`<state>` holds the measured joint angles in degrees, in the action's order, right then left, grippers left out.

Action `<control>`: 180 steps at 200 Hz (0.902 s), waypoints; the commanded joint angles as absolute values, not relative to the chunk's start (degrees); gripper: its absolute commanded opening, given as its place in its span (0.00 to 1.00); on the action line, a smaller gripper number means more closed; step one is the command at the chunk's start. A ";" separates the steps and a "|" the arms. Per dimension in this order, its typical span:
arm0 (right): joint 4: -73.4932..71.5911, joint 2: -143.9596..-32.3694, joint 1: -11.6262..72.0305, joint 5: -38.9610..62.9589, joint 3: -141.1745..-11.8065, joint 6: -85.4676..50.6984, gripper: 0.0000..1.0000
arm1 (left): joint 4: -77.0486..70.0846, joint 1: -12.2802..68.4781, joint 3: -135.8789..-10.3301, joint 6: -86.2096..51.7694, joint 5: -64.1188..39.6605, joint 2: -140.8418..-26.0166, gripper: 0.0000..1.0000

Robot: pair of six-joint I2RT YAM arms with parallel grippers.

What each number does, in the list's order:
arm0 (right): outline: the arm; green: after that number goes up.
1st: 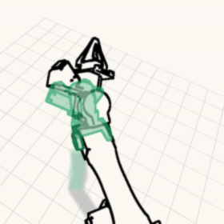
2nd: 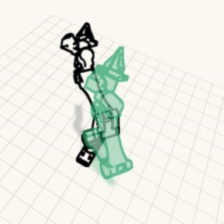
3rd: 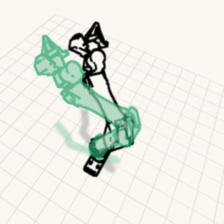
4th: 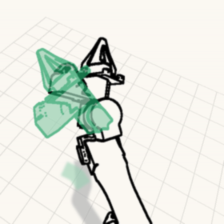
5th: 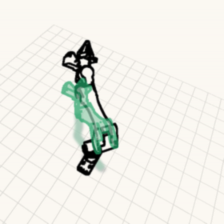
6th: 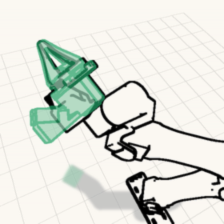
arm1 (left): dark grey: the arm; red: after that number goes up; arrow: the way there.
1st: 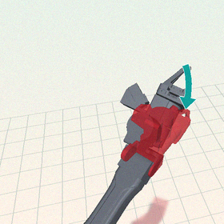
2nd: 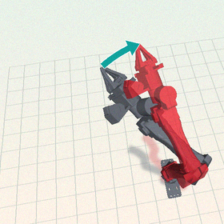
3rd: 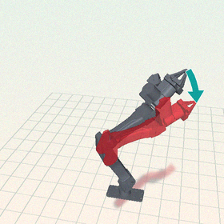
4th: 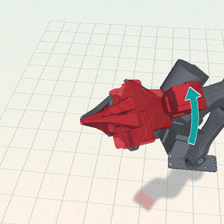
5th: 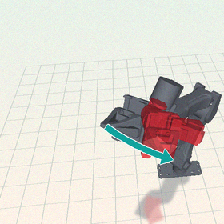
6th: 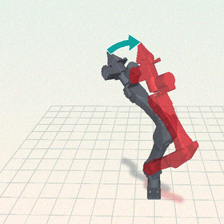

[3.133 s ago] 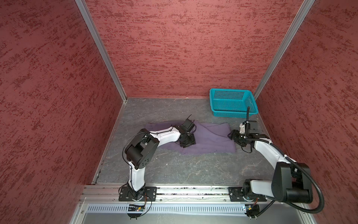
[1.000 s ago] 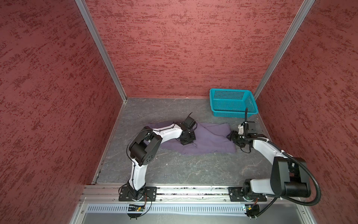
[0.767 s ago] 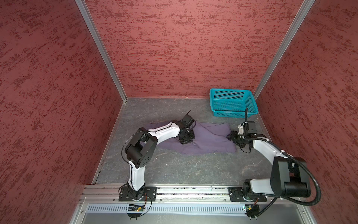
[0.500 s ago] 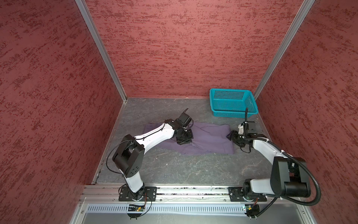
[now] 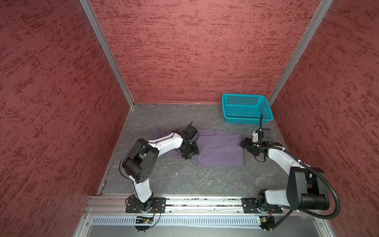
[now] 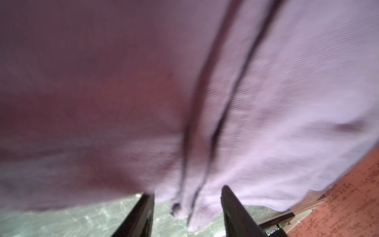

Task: Fold and stack the trousers
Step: Smooth out the trousers at the center of the table, then move the trousers to the center of the table.

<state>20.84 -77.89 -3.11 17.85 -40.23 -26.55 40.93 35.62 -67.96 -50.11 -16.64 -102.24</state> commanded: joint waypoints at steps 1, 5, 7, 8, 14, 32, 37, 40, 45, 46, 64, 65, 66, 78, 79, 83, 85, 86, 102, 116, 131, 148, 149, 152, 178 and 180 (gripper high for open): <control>19.07 -77.97 -3.16 19.06 -38.01 -26.56 0.70 | 43.60 34.60 -73.29 -46.31 -12.71 -102.10 0.57; 18.69 -78.31 -3.21 19.27 -37.70 -26.74 0.70 | 43.80 34.40 -73.95 -45.99 -12.50 -102.21 0.57; 18.54 -78.49 -3.18 19.43 -37.53 -26.83 0.70 | 43.91 34.31 -74.19 -45.91 -12.38 -102.35 0.58; 18.41 -78.57 -3.21 19.47 -37.40 -26.86 0.70 | 43.97 34.29 -74.36 -45.76 -12.34 -102.41 0.58; 17.76 -79.09 -3.12 19.67 -37.04 -27.14 0.70 | 44.26 33.88 -75.20 -45.36 -12.07 -102.84 0.59; 16.13 -80.52 -3.08 19.97 -36.02 -27.84 0.69 | 43.79 32.52 -75.86 -44.36 -11.25 -103.58 0.59; 15.75 -80.86 -3.10 20.15 -35.82 -28.01 0.68 | 43.34 32.03 -75.65 -44.23 -10.82 -103.62 0.59; 15.46 -80.98 -3.11 20.24 -35.71 -28.08 0.68 | 43.11 31.68 -75.47 -44.09 -10.69 -103.68 0.59; 14.97 -81.26 -3.11 20.49 -35.57 -28.32 0.67 | 42.47 31.08 -75.09 -43.84 -10.50 -103.66 0.59; 14.97 -81.28 -3.09 20.57 -35.54 -28.31 0.66 | 42.37 30.92 -74.94 -43.85 -10.48 -103.64 0.59; 12.49 -82.36 -3.15 22.63 -34.99 -29.08 0.55 | 40.15 27.69 -72.55 -43.42 -10.07 -103.89 0.59; 12.35 -82.45 -3.16 22.74 -34.94 -29.08 0.54 | 39.98 27.47 -72.40 -43.38 -10.05 -103.97 0.59; 12.20 -82.53 -3.16 22.89 -34.87 -29.09 0.52 | 39.81 27.22 -72.23 -43.35 -10.03 -104.02 0.59; 11.17 -82.97 -3.16 23.70 -35.08 -29.65 0.26 | 37.98 24.58 -70.27 -43.36 -10.24 -104.38 0.59; 11.16 -82.97 -3.16 23.67 -35.07 -29.68 0.24 | 37.71 24.33 -69.94 -43.39 -10.22 -104.44 0.59; 11.37 -84.57 -3.10 23.54 -35.31 -29.82 0.15 | 36.93 23.44 -69.12 -43.51 -10.34 -104.54 0.59; 11.50 -84.80 -3.15 23.42 -35.48 -29.87 0.10 | 36.57 22.96 -68.70 -43.57 -10.47 -104.60 0.59; 11.55 -84.89 -3.16 23.40 -35.54 -29.92 0.08 | 36.39 22.77 -68.49 -43.58 -10.60 -104.59 0.59; 14.23 -84.86 -3.35 19.70 -37.11 -29.51 0.00 | 33.86 19.81 -65.50 -43.87 -11.42 -104.67 0.60; 16.77 -83.60 -4.72 14.82 -38.33 -29.01 0.00 | 33.03 18.25 -63.73 -43.52 -11.58 -104.46 0.60; 19.18 -81.62 -7.22 10.29 -39.70 -28.12 0.00 | 32.80 17.43 -62.49 -42.75 -11.55 -104.58 0.62; 21.70 -81.78 -8.87 5.75 -41.58 -26.54 0.05 | 32.24 17.40 -61.17 -42.47 -12.03 -105.16 0.62; 21.79 -81.80 -8.92 5.60 -41.66 -26.45 0.06 | 32.12 17.40 -61.13 -42.46 -12.08 -105.27 0.62; 22.14 -81.90 -9.10 5.20 -41.94 -26.34 0.08 | 31.84 17.40 -61.00 -42.45 -12.49 -105.51 0.62; 22.86 -81.79 -9.23 5.02 -42.65 -26.60 0.39 | 31.50 18.85 -62.66 -43.05 -15.01 -107.58 0.60; 22.81 -81.64 -9.16 5.19 -42.59 -26.73 0.41 | 31.47 19.13 -63.06 -43.06 -15.09 -107.62 0.60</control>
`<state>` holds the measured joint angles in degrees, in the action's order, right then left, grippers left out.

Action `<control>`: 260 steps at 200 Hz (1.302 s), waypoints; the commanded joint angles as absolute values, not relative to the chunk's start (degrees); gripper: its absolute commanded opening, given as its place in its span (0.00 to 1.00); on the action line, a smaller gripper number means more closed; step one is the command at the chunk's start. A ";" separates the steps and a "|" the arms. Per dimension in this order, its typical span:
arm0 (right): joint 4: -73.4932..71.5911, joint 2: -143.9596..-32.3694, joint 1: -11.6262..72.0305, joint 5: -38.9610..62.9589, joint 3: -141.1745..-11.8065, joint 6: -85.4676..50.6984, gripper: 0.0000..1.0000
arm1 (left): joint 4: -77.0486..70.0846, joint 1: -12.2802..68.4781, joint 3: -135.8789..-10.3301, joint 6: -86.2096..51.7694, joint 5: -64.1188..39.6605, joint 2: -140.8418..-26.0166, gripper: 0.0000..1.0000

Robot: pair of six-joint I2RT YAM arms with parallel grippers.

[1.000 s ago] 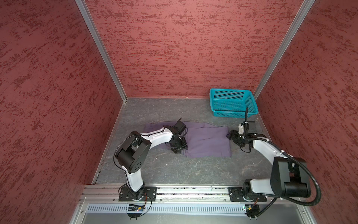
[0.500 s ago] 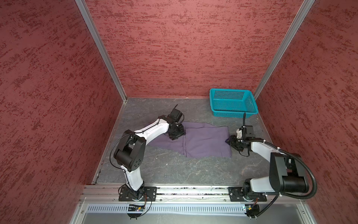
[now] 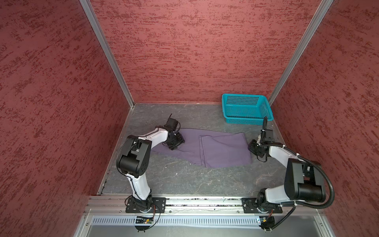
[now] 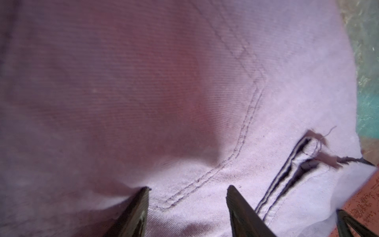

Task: Fold and stack the trousers
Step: Move the trousers to the center of the table, then smooth out the trousers at the center of the table.

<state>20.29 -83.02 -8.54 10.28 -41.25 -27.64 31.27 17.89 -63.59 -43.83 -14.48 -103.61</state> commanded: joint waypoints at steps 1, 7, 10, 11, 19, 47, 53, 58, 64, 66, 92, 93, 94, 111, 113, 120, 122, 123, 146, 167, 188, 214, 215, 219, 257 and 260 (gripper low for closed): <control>22.79 -81.60 -9.15 5.23 -42.56 -26.81 0.42 | 31.51 19.23 -63.26 -43.11 -15.15 -107.64 0.60; 22.73 -81.20 -9.16 5.59 -42.44 -27.04 0.46 | 31.63 20.34 -64.64 -43.11 -15.44 -107.65 0.60; 22.61 -80.94 -9.17 5.82 -42.37 -27.22 0.48 | 31.87 20.99 -65.44 -43.14 -15.45 -107.70 0.60; 22.60 -80.85 -9.15 5.85 -42.37 -27.28 0.49 | 31.93 21.17 -65.77 -43.10 -15.46 -107.73 0.61; 22.74 -80.03 -9.15 6.22 -42.31 -27.51 0.52 | 32.97 23.06 -68.64 -43.07 -15.24 -107.89 0.61; 23.68 -76.55 -9.16 7.07 -42.45 -27.44 0.56 | 35.09 28.91 -79.91 -41.76 -15.54 -110.57 0.64; 23.86 -75.83 -9.19 7.37 -42.42 -27.25 0.56 | 35.24 29.62 -81.80 -41.78 -15.84 -111.53 0.64; 24.06 -75.38 -9.19 7.47 -42.52 -27.26 0.56 | 35.40 30.14 -83.00 -41.83 -16.15 -112.51 0.64; 24.08 -74.95 -9.14 7.76 -42.47 -27.05 0.57 | 35.27 30.54 -84.15 -41.93 -16.45 -113.44 0.64; 24.02 -74.83 -9.16 7.94 -42.50 -26.98 0.57 | 35.25 30.55 -84.47 -41.97 -16.48 -113.74 0.64; 23.38 -75.03 -9.15 10.23 -43.35 -25.99 0.58 | 33.31 31.22 -85.04 -43.70 -18.25 -116.36 0.65; 23.38 -75.09 -9.14 10.34 -43.39 -25.96 0.58 | 33.18 31.25 -85.02 -43.74 -18.31 -116.41 0.65; 23.38 -75.16 -9.14 10.40 -43.36 -25.94 0.58 | 33.07 31.27 -85.00 -43.75 -18.30 -116.47 0.64; 22.69 -76.21 -9.15 11.84 -43.68 -25.93 0.58 | 31.33 31.77 -83.84 -44.18 -18.35 -117.14 0.62; 22.64 -76.36 -9.19 12.03 -43.75 -25.97 0.58 | 31.12 31.78 -83.67 -44.25 -18.30 -117.22 0.61; 22.35 -76.83 -9.14 12.48 -43.77 -26.01 0.58 | 30.62 31.81 -83.30 -44.41 -18.03 -117.49 0.60; 22.33 -76.97 -9.14 12.66 -43.81 -26.06 0.58 | 30.53 31.81 -83.16 -44.46 -18.04 -117.55 0.60; 22.33 -77.07 -9.14 12.70 -43.84 -26.08 0.59 | 30.43 31.82 -83.11 -44.47 -18.07 -117.57 0.59; 21.59 -78.54 -9.20 13.92 -44.55 -26.26 0.58 | 29.31 31.79 -82.51 -44.33 -17.30 -118.20 0.57; 20.68 -79.75 -9.16 15.02 -45.07 -26.62 0.60 | 27.76 31.99 -82.22 -44.68 -17.56 -118.52 0.57; 19.94 -81.56 -9.15 15.45 -45.97 -26.98 0.61 | 26.78 32.56 -82.61 -44.94 -18.40 -119.07 0.54; 17.57 -85.21 -8.73 16.10 -47.84 -26.46 0.62 | 26.28 32.94 -83.45 -45.39 -19.77 -120.43 0.50; 17.49 -85.41 -8.67 16.00 -47.96 -26.37 0.62 | 26.28 32.95 -83.52 -45.42 -19.82 -120.51 0.50; 17.39 -86.19 -8.41 15.72 -48.59 -25.93 0.63 | 26.14 32.91 -83.65 -45.43 -20.11 -120.70 0.50; 18.28 -93.07 -5.59 11.07 -53.86 -23.06 0.65 | 26.15 32.96 -84.45 -45.62 -21.14 -121.29 0.50; 18.14 -93.44 -5.39 10.85 -54.12 -22.95 0.65 | 26.12 32.96 -84.53 -45.63 -21.22 -121.25 0.49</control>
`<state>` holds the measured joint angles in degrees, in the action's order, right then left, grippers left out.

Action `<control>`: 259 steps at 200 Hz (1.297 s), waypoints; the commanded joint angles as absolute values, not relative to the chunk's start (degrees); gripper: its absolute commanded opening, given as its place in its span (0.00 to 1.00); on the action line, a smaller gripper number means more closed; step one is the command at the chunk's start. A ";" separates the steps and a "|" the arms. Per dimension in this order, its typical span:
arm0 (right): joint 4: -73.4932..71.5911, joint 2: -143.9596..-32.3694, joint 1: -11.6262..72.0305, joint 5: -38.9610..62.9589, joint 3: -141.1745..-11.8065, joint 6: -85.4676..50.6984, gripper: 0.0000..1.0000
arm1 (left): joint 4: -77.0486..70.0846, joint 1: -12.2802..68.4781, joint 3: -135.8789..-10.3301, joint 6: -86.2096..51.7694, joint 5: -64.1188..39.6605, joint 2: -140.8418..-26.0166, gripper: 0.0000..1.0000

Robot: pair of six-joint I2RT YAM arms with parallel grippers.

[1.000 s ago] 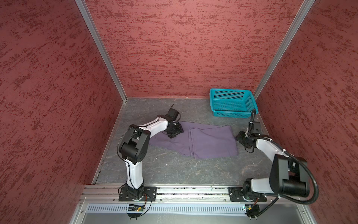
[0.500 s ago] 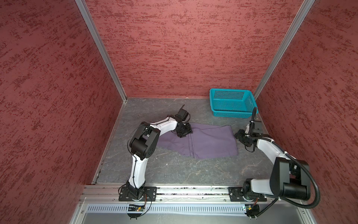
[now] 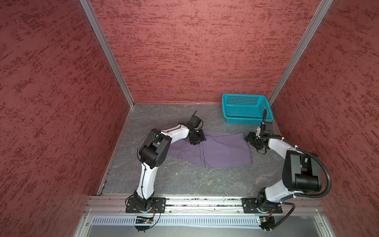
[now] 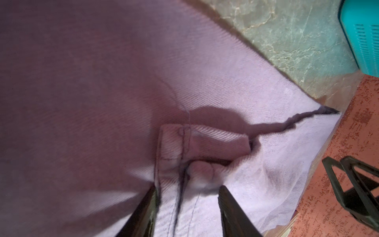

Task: Fold and stack the trousers
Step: Smooth out the trousers at the center of the table.

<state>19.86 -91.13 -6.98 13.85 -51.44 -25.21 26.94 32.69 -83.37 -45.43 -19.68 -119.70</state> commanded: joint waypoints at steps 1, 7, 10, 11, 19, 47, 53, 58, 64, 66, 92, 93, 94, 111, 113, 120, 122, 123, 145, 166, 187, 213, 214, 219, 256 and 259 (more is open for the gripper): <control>18.08 -93.61 -5.33 10.79 -54.17 -22.90 0.65 | 26.11 32.96 -84.54 -45.58 -21.25 -121.22 0.49; 17.83 -94.26 -4.96 10.52 -54.75 -22.70 0.65 | 26.26 32.96 -84.75 -45.53 -21.48 -121.35 0.47; 17.74 -94.72 -4.72 10.40 -54.99 -22.68 0.65 | 26.29 32.98 -84.95 -45.54 -21.61 -121.37 0.46; 17.70 -94.86 -4.64 10.34 -55.09 -22.68 0.65 | 26.37 32.97 -85.01 -45.53 -21.62 -121.38 0.46; 17.32 -95.89 -4.03 9.94 -55.73 -22.46 0.65 | 26.76 32.89 -85.45 -45.52 -21.91 -121.53 0.44; 16.36 -99.60 -1.99 9.78 -58.11 -22.06 0.65 | 27.33 32.91 -86.51 -45.44 -22.57 -121.59 0.44; 16.35 -100.35 -1.73 9.55 -58.55 -22.04 0.63 | 27.41 32.95 -86.71 -45.44 -22.71 -121.64 0.45; 16.28 -100.76 -1.52 9.37 -58.70 -21.97 0.59 | 27.49 32.96 -86.74 -45.46 -22.81 -121.64 0.45; 16.11 -101.18 -1.44 9.24 -58.80 -22.10 0.54 | 27.51 33.05 -86.83 -45.53 -23.02 -121.72 0.45; 16.09 -101.23 -1.46 9.12 -58.80 -22.18 0.52 | 27.51 33.05 -86.90 -45.48 -23.03 -121.73 0.45; 15.34 -101.21 -1.46 7.14 -58.27 -23.11 0.25 | 27.67 33.11 -87.10 -45.40 -23.12 -122.15 0.30; 15.40 -101.19 -1.48 7.04 -58.32 -23.16 0.24 | 27.72 33.17 -87.10 -45.38 -23.12 -122.16 0.29; 15.39 -101.17 -1.49 6.95 -58.34 -23.18 0.22 | 27.70 33.11 -87.10 -45.36 -23.12 -122.16 0.28; 15.71 -100.82 -1.45 5.20 -58.27 -23.36 0.04 | 27.77 33.02 -87.03 -45.18 -23.18 -122.51 0.19; 15.79 -100.77 -1.48 4.95 -58.29 -23.37 0.02 | 27.73 32.93 -87.02 -45.18 -23.15 -122.58 0.19; 16.06 -100.48 -1.49 3.96 -58.26 -23.46 0.00 | 27.76 32.73 -87.09 -45.16 -23.29 -122.61 0.17; 16.12 -100.38 -1.49 3.67 -58.25 -23.46 0.00 | 27.77 32.75 -87.05 -45.24 -23.33 -122.67 0.16; 16.15 -100.33 -1.49 3.55 -58.22 -23.47 0.00 | 27.77 32.72 -87.03 -45.21 -23.36 -122.68 0.16; 16.09 -98.85 -2.02 1.23 -57.57 -24.11 0.00 | 28.69 31.84 -87.49 -44.71 -22.97 -122.62 0.05; 15.61 -97.61 -3.07 0.79 -56.66 -25.03 0.21 | 31.09 31.08 -89.44 -42.83 -21.26 -122.09 0.00; 15.34 -96.62 -3.94 0.96 -55.87 -25.90 0.50 | 33.47 29.92 -92.12 -40.55 -20.36 -121.55 0.00; 14.41 -94.97 -4.70 2.15 -54.74 -27.02 0.56 | 37.56 28.96 -96.38 -37.48 -18.82 -122.63 0.00; 14.41 -94.95 -4.72 2.22 -54.75 -27.04 0.56 | 37.68 28.94 -96.57 -37.37 -18.82 -122.71 0.00; 14.20 -94.64 -4.77 2.64 -54.60 -27.31 0.56 | 38.25 28.92 -97.29 -36.80 -18.68 -123.05 0.00; 13.37 -93.44 -4.75 5.49 -54.25 -28.52 0.58 | 41.09 28.07 -100.35 -34.86 -16.68 -126.58 0.32; 13.44 -93.24 -4.80 5.70 -54.30 -28.56 0.58 | 41.47 27.92 -100.28 -35.11 -16.43 -126.82 0.39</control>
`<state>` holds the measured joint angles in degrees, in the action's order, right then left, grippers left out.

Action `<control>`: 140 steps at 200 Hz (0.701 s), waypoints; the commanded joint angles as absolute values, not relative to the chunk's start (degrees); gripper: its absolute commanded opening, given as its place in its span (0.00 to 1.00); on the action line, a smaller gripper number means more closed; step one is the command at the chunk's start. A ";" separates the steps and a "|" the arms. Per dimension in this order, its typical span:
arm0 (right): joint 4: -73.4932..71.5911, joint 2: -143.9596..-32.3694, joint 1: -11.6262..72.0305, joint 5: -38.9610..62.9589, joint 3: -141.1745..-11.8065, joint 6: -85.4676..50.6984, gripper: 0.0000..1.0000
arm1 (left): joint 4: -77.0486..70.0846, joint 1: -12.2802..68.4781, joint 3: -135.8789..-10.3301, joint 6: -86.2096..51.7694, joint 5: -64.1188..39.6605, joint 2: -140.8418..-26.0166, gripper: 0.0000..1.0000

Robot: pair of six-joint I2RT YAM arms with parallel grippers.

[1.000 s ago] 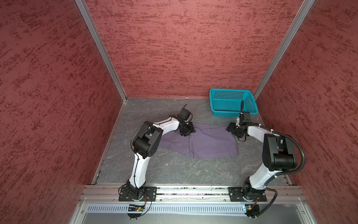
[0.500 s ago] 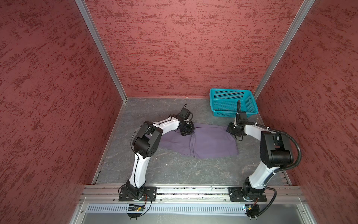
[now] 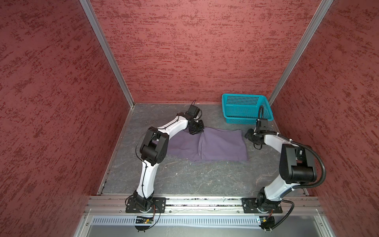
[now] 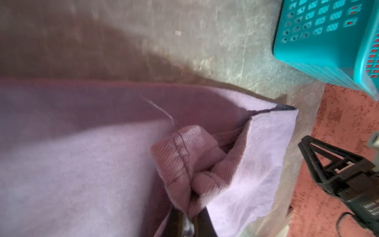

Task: Fold and stack the trousers
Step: Smooth out the trousers at the center of the table.

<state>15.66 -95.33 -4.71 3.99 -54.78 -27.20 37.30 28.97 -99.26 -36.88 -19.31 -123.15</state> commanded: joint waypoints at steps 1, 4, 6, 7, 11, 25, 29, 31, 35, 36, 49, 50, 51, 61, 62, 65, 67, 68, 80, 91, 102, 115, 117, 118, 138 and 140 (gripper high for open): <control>13.40 -93.20 -4.77 5.75 -54.26 -28.56 0.58 | 41.61 27.85 -100.24 -35.22 -16.39 -126.91 0.41; 13.36 -93.08 -4.76 5.98 -54.18 -28.58 0.59 | 41.99 27.71 -100.13 -35.58 -16.09 -127.03 0.46; 13.36 -93.03 -4.77 6.15 -54.06 -28.57 0.59 | 42.21 27.62 -99.94 -35.72 -15.91 -127.08 0.49; 13.36 -92.97 -4.76 6.20 -54.01 -28.57 0.59 | 42.28 27.57 -99.85 -35.84 -15.82 -127.08 0.50; 13.45 -92.76 -4.75 6.50 -53.90 -28.44 0.60 | 42.48 27.32 -99.47 -36.17 -15.43 -127.07 0.53; 13.49 -91.87 -4.76 7.82 -53.21 -27.85 0.61 | 42.20 26.09 -97.11 -37.17 -14.13 -125.83 0.54; 13.45 -91.58 -4.75 8.45 -52.80 -27.65 0.61 | 41.85 25.76 -96.10 -37.46 -13.84 -125.24 0.54; 13.38 -91.43 -4.81 8.62 -52.58 -27.55 0.61 | 41.69 25.51 -95.55 -37.58 -13.76 -124.85 0.54; 13.37 -91.11 -4.77 9.26 -52.10 -27.38 0.61 | 41.24 24.97 -94.61 -37.81 -13.59 -124.13 0.54; 13.36 -91.04 -4.80 9.42 -52.02 -27.40 0.61 | 41.14 24.88 -94.37 -37.89 -13.56 -123.89 0.54; 13.39 -89.98 -4.66 11.47 -50.12 -27.33 0.61 | 40.20 23.26 -91.76 -38.32 -13.40 -121.37 0.54; 13.37 -89.86 -4.62 11.58 -49.98 -27.33 0.61 | 40.14 23.14 -91.54 -38.32 -13.38 -121.28 0.54; 13.37 -89.75 -4.59 11.77 -49.73 -27.33 0.61 | 40.06 23.08 -91.43 -38.32 -13.37 -121.07 0.54; 13.45 -88.72 -4.52 13.00 -47.79 -27.49 0.60 | 40.05 22.15 -90.05 -38.17 -13.27 -119.14 0.54; 13.45 -88.62 -4.50 13.09 -47.58 -27.50 0.60 | 40.06 22.10 -89.94 -38.16 -13.27 -118.94 0.54; 13.56 -88.24 -4.44 13.50 -46.94 -27.55 0.60 | 40.20 21.92 -89.57 -38.00 -13.16 -118.39 0.54; 13.56 -87.98 -4.34 13.68 -46.50 -27.63 0.60 | 40.35 21.76 -89.34 -37.93 -13.00 -118.04 0.54; 13.55 -87.89 -4.32 13.74 -46.27 -27.66 0.60 | 40.43 21.74 -89.19 -37.91 -12.92 -117.86 0.54; 13.71 -86.17 -4.22 15.11 -43.76 -28.00 0.60 | 41.25 21.33 -87.45 -37.15 -11.46 -115.65 0.54; 13.91 -84.46 -4.04 15.95 -41.48 -28.29 0.60 | 41.44 20.90 -84.98 -36.68 -10.47 -113.48 0.54; 14.07 -83.59 -3.96 16.55 -39.43 -28.39 0.60 | 40.99 19.96 -81.76 -36.69 -10.13 -111.21 0.54; 14.35 -81.12 -3.83 16.93 -37.63 -28.39 0.60 | 39.81 18.16 -77.22 -37.13 -9.85 -108.64 0.57; 14.40 -81.01 -3.79 16.95 -37.38 -28.39 0.60 | 39.66 17.88 -76.57 -37.21 -9.80 -108.22 0.57; 14.36 -80.94 -3.74 16.91 -37.28 -28.39 0.60 | 39.56 17.68 -76.16 -37.24 -9.74 -107.99 0.57; 14.24 -80.73 -3.47 17.50 -35.79 -28.16 0.56 | 38.12 14.46 -69.57 -37.87 -8.74 -104.44 0.60; 14.15 -80.80 -3.46 17.54 -35.69 -28.13 0.56 | 37.99 14.23 -69.01 -37.88 -8.60 -104.14 0.60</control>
<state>14.83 -81.76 -3.97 15.53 -36.64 -28.08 39.20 17.85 -74.89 -37.67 -11.25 -107.15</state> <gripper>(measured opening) 0.587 0.595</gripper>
